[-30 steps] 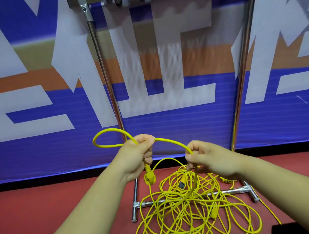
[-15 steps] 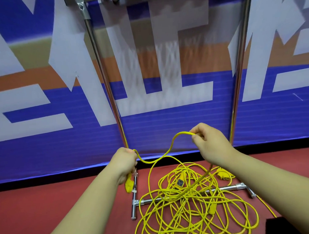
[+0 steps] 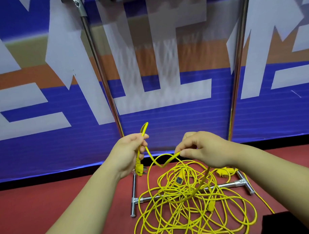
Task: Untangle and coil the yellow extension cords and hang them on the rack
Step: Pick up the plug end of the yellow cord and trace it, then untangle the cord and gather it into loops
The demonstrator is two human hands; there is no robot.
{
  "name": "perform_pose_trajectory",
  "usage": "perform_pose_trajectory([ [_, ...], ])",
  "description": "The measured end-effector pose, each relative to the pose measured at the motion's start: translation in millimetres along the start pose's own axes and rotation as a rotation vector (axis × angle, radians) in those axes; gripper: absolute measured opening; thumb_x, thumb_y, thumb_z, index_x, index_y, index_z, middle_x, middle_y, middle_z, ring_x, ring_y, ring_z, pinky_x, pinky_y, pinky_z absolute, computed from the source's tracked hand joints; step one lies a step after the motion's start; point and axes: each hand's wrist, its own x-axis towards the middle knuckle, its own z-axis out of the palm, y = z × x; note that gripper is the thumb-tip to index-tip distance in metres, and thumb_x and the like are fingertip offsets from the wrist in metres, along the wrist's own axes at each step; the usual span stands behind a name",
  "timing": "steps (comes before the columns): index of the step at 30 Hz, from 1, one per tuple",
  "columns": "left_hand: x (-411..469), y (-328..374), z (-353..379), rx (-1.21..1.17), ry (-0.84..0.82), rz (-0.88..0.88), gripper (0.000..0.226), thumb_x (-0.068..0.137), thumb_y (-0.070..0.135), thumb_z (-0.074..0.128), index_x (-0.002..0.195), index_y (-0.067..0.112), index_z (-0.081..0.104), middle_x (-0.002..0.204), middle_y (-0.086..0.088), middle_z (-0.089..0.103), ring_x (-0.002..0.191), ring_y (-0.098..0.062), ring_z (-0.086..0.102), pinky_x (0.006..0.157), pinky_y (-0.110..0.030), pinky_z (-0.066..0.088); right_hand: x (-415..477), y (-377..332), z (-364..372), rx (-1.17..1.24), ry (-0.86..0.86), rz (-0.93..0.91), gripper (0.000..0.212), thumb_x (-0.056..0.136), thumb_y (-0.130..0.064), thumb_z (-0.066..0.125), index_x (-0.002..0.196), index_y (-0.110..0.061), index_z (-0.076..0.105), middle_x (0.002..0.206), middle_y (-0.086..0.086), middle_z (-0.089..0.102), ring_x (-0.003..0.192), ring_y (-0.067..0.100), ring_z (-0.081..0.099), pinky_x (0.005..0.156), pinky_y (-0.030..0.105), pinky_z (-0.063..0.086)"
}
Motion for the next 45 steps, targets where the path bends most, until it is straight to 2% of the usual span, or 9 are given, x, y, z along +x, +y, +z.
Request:
perform_pose_trajectory([
  [8, -21.0, 16.4, 22.3, 0.186, -0.230, 0.064, 0.019, 0.086, 0.035, 0.066, 0.085, 0.016, 0.071, 0.074, -0.002, 0.059, 0.061, -0.013, 0.047, 0.055, -0.029, 0.037, -0.9, -14.4, -11.8, 0.292, 0.136, -0.003, 0.014, 0.094, -0.028, 0.067, 0.103, -0.031, 0.077, 0.080, -0.001, 0.065, 0.065, 0.003, 0.056, 0.067, 0.026, 0.047],
  [14, -24.9, 21.0, 29.1, 0.313, -0.269, 0.147, 0.014, 0.096, 0.015, 0.065, 0.083, 0.017, 0.066, 0.066, -0.004, 0.056, 0.053, -0.017, 0.042, 0.047, -0.026, 0.038, -7.2, -14.3, -14.5, 0.482, 0.179, 0.042, 0.014, 0.095, -0.019, 0.065, 0.103, -0.021, 0.076, 0.068, -0.006, 0.062, 0.063, 0.006, 0.054, 0.062, 0.020, 0.047],
  [19, -16.8, 27.7, 22.7, 0.053, -0.169, 0.195, 0.012, 0.086, 0.023, 0.066, 0.085, 0.012, 0.062, 0.071, -0.002, 0.055, 0.055, -0.010, 0.044, 0.049, -0.022, 0.038, -11.3, -4.7, -9.2, 0.719, 0.047, 0.166, 0.013, 0.100, -0.013, 0.055, 0.112, -0.011, 0.060, 0.077, -0.001, 0.065, 0.084, 0.016, 0.063, 0.097, 0.052, 0.050],
  [23, -12.2, 27.7, 15.2, -0.132, -0.187, 0.117, 0.010, 0.084, 0.022, 0.067, 0.085, 0.012, 0.065, 0.072, -0.002, 0.059, 0.055, -0.009, 0.045, 0.052, -0.022, 0.036, -10.5, -2.3, -10.4, 0.807, 0.095, 0.221, 0.004, 0.101, -0.009, 0.052, 0.099, -0.012, 0.053, 0.078, 0.003, 0.067, 0.078, 0.018, 0.062, 0.082, 0.041, 0.054],
  [27, -5.7, 22.9, 8.5, -0.104, -0.053, 0.035, 0.022, 0.089, 0.026, 0.070, 0.098, 0.007, 0.071, 0.078, -0.003, 0.063, 0.063, -0.011, 0.049, 0.053, -0.025, 0.033, -7.7, 4.3, -17.2, 0.531, 0.325, 0.187, 0.006, 0.095, -0.014, 0.064, 0.089, -0.013, 0.063, 0.059, -0.009, 0.058, 0.055, 0.007, 0.051, 0.053, 0.019, 0.040],
  [33, -11.8, 20.9, 7.6, 0.099, -0.067, 0.017, 0.033, 0.093, 0.035, 0.063, 0.103, 0.006, 0.074, 0.080, 0.001, 0.067, 0.068, -0.010, 0.050, 0.054, -0.024, 0.035, -10.7, 6.4, -28.2, -0.031, 0.275, 0.018, 0.003, 0.089, -0.030, 0.072, 0.087, -0.031, 0.073, 0.073, -0.023, 0.063, 0.074, 0.000, 0.057, 0.062, 0.010, 0.037],
  [37, -19.8, 24.1, 16.3, 0.411, -0.230, 0.049, 0.041, 0.078, 0.049, 0.075, 0.101, 0.015, 0.076, 0.072, 0.007, 0.060, 0.064, -0.015, 0.046, 0.061, -0.028, 0.039, -8.3, -5.2, -21.4, -0.065, 0.171, -0.082, 0.007, 0.090, -0.033, 0.071, 0.093, -0.031, 0.076, 0.081, -0.015, 0.061, 0.078, -0.003, 0.057, 0.068, 0.010, 0.037],
  [39, -25.3, 26.4, 21.9, 0.488, -0.311, 0.069, 0.027, 0.084, 0.035, 0.079, 0.101, 0.014, 0.074, 0.066, 0.008, 0.060, 0.056, -0.011, 0.048, 0.056, -0.021, 0.041, -7.0, -9.7, -18.1, -0.036, 0.193, -0.101, 0.006, 0.089, -0.034, 0.071, 0.093, -0.033, 0.077, 0.082, -0.014, 0.061, 0.079, -0.001, 0.058, 0.067, 0.011, 0.038],
  [45, -27.6, 26.5, 30.8, 0.482, -0.341, 0.119, 0.022, 0.083, 0.040, 0.071, 0.086, 0.019, 0.072, 0.067, -0.007, 0.050, 0.052, -0.022, 0.041, 0.047, -0.030, 0.036, -3.7, -16.5, -19.0, 0.176, 0.368, -0.071, 0.005, 0.087, -0.031, 0.074, 0.090, -0.030, 0.078, 0.081, -0.009, 0.067, 0.076, 0.013, 0.063, 0.072, 0.037, 0.051],
])
